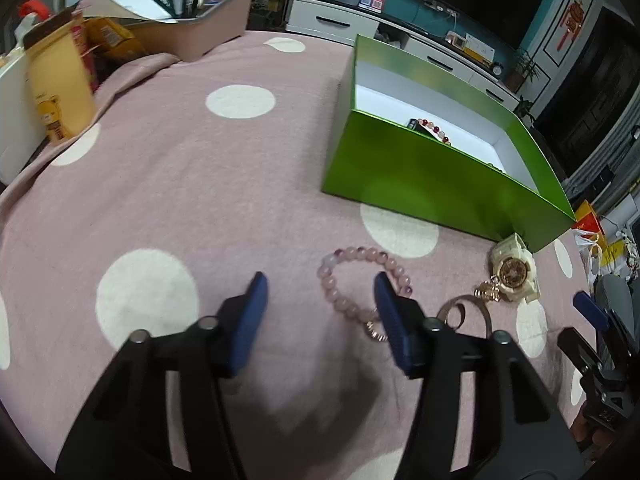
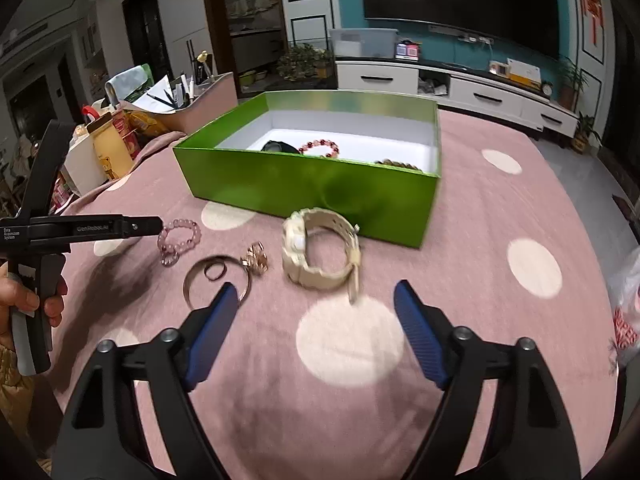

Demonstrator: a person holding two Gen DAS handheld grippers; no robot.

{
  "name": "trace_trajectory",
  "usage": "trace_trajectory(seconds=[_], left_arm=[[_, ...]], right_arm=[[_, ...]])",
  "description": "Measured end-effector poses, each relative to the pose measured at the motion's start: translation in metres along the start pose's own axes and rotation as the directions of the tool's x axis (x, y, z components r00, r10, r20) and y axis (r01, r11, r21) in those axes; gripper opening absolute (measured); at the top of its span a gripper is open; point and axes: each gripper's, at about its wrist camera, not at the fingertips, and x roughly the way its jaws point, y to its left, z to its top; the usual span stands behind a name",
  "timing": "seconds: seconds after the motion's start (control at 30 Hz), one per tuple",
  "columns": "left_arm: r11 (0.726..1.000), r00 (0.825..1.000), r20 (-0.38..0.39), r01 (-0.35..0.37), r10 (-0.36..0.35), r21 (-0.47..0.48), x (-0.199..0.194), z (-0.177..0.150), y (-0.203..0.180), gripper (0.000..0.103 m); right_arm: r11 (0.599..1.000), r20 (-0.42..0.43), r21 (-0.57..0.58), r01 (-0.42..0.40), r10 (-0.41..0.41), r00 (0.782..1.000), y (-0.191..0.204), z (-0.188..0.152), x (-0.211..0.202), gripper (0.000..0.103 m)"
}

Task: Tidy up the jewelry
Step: 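Grasp the pink bead bracelet with the left tool while the right tool grasps the cream watch, then carry the pink bracelet with the left tool while the right tool carries the cream watch over the box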

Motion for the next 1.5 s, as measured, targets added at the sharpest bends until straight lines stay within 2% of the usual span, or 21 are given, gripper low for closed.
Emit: trace_trajectory(seconds=[0.17,0.27,0.33,0.4,0.5,0.67,0.7,0.77,1.0,1.5], left_arm=[[0.999,1.0,-0.022,-0.015,0.016,0.049,0.014,0.004,-0.011,0.035],[0.995,0.999,-0.01,-0.044,0.045,0.091,0.018,0.004,-0.015,0.028],[0.993,0.999,-0.006,-0.048,0.049,0.104,0.019,0.004,-0.015,0.017],[0.991,0.998,0.001,-0.056,0.056,0.118,0.019,0.003,-0.015,0.011],[0.988,0.999,0.012,-0.055,0.053,0.143,0.018,0.001,-0.016,0.01],[0.99,0.999,0.028,-0.03,0.026,0.136,0.018,0.0,-0.017,0.009],[0.99,0.999,0.031,-0.025,0.021,0.136,0.017,0.0,-0.017,0.009],[0.99,0.999,0.04,-0.017,0.012,0.141,0.013,0.0,-0.019,0.009],[0.988,0.997,0.075,0.011,-0.022,0.151,-0.006,0.006,-0.026,0.007],[0.982,0.987,0.141,0.057,-0.083,0.178,-0.044,0.014,-0.047,0.007]], right_arm=[[1.0,-0.006,-0.028,-0.005,0.005,1.0,0.005,0.013,0.016,0.066],[0.999,-0.016,-0.043,-0.005,0.004,1.0,0.006,0.018,0.026,0.061],[0.999,-0.025,-0.054,-0.004,0.003,1.0,0.006,0.019,0.031,0.06],[0.998,-0.034,-0.063,-0.006,0.004,0.999,0.007,0.02,0.036,0.058],[0.997,-0.053,-0.072,-0.008,0.004,0.999,0.006,0.02,0.045,0.053],[0.995,-0.073,-0.101,-0.022,0.014,0.997,0.01,0.018,0.057,0.035],[0.994,-0.071,-0.104,-0.036,0.028,0.997,0.012,0.018,0.058,0.026],[0.993,-0.058,-0.117,-0.035,0.028,0.998,0.014,0.017,0.057,0.021],[0.997,-0.03,-0.062,-0.042,0.04,0.999,0.005,0.017,0.047,0.018],[0.995,0.107,0.069,-0.073,0.066,0.992,-0.011,0.007,-0.013,0.018]])
